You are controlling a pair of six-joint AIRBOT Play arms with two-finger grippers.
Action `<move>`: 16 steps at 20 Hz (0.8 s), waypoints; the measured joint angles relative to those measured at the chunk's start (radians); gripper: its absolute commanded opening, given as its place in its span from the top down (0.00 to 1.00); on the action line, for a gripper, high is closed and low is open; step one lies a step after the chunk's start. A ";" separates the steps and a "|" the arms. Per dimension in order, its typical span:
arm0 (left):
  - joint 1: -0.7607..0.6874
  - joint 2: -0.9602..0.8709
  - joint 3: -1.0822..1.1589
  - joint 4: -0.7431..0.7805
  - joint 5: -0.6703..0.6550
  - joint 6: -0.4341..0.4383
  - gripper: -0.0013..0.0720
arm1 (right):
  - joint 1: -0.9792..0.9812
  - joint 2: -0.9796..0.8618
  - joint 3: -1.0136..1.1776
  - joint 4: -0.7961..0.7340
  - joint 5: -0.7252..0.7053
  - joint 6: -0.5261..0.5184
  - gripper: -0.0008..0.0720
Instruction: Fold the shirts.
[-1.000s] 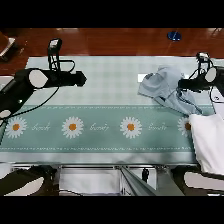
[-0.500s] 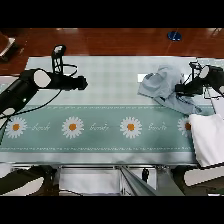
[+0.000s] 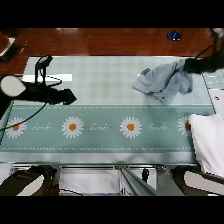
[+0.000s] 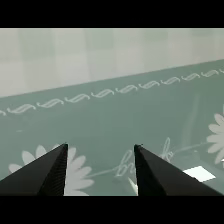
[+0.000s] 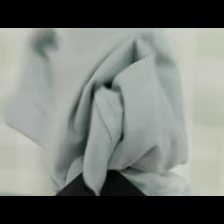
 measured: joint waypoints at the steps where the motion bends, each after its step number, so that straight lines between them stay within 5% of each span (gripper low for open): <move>1: -0.004 0.055 -0.049 -0.028 0.011 0.003 0.29 | 0.000 0.048 0.036 0.025 -0.007 -0.004 0.97; 5: -0.044 0.233 -0.232 -0.114 0.082 0.007 0.29 | 0.001 0.202 0.225 0.117 -0.021 -0.024 0.97; 12: -0.073 0.291 -0.323 -0.158 0.207 0.011 0.29 | 0.058 0.278 0.481 0.363 0.063 -0.077 0.97; 16: -0.076 0.293 -0.331 -0.164 0.290 0.010 0.29 | 0.289 0.251 0.447 0.270 0.190 -0.065 0.97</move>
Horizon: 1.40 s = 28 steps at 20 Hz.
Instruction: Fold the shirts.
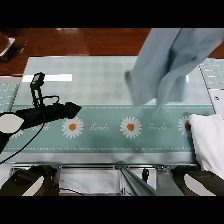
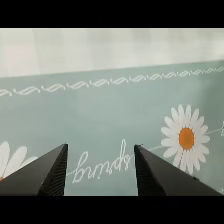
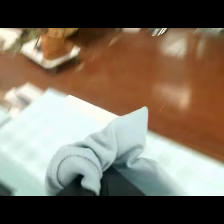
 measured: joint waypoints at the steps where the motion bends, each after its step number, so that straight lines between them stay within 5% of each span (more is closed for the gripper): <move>1: 0.000 0.000 0.000 -0.001 0.011 0.000 0.29 | 0.071 -0.014 -0.046 -0.049 0.017 0.014 0.96; 7: -0.001 0.000 -0.002 -0.002 0.038 0.000 0.29 | 0.380 -0.197 -0.414 -0.165 -0.118 0.135 0.95; 8: -0.001 0.000 -0.002 -0.002 0.039 0.000 0.29 | 0.409 -0.243 -0.447 -0.162 -0.142 0.155 0.75; 9: -0.001 0.000 -0.002 -0.002 0.038 0.000 0.29 | 0.432 -0.292 -0.473 -0.142 -0.169 0.172 0.43; 15: -0.014 -0.011 -0.002 0.001 -0.047 -0.001 0.29 | 0.346 -0.380 -0.501 -0.023 -0.169 0.177 0.43; 20: -0.017 -0.025 -0.012 0.069 -0.172 -0.026 0.29 | -0.018 -0.168 -0.566 -0.185 -0.044 0.167 0.44; 24: -0.019 -0.125 -0.068 0.017 -0.143 -0.051 0.29 | -0.322 0.053 -0.859 -0.215 -0.053 0.162 0.44; 28: -0.021 -0.296 -0.089 -0.155 -0.085 0.054 0.31 | -0.457 0.191 -1.172 -0.164 -0.065 0.119 0.44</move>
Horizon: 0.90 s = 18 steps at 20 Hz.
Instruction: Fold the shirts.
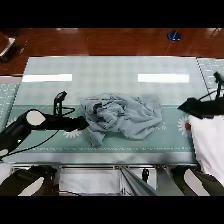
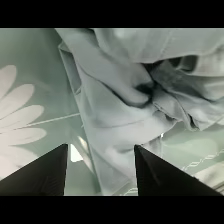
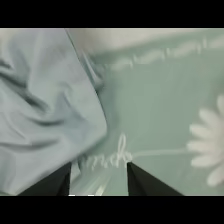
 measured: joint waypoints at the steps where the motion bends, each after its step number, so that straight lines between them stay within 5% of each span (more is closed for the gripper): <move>1: 0.000 -0.043 -0.002 -0.048 0.012 0.036 0.50 | -0.013 0.016 -0.058 0.019 0.000 -0.009 0.44; 2: 0.000 -0.084 -0.001 -0.098 0.018 0.075 0.92 | -0.024 0.029 -0.116 0.041 -0.001 -0.017 0.44; 3: 0.000 -0.114 0.000 -0.135 0.022 0.111 0.96 | -0.031 0.037 -0.163 0.058 0.000 -0.022 0.44; 8: 0.000 -0.184 0.019 -0.261 0.032 0.243 0.96 | -0.045 0.052 -0.316 0.128 -0.016 -0.035 0.44; 18: 0.000 -0.200 0.029 -0.299 0.028 0.288 0.96 | 0.292 -0.200 -0.298 0.316 -0.209 -0.025 0.45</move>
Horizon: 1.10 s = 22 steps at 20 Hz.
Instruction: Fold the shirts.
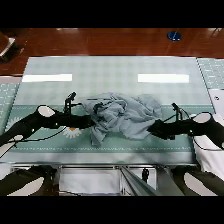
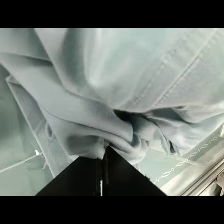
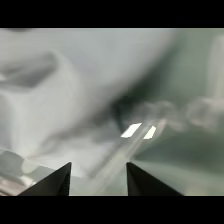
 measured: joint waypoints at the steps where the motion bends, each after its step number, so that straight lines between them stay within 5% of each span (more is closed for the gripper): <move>1: 0.000 0.000 0.000 -0.001 0.000 0.000 0.96 | 0.042 -0.036 0.021 0.023 -0.024 0.003 0.52; 3: 0.000 0.000 0.000 -0.002 0.000 0.000 0.96 | 0.113 -0.104 0.067 0.042 -0.064 0.003 0.97; 9: 0.057 0.066 0.110 -0.005 -0.041 0.002 0.96 | 0.187 -0.141 0.372 0.024 0.021 -0.047 0.97; 17: 0.285 0.370 0.586 -0.051 -0.005 -0.015 0.96 | 0.101 0.009 1.238 -0.259 0.211 0.050 0.97; 22: 0.467 0.556 0.761 -0.050 0.013 -0.019 0.96 | 0.084 0.160 1.497 -0.414 0.329 0.076 0.97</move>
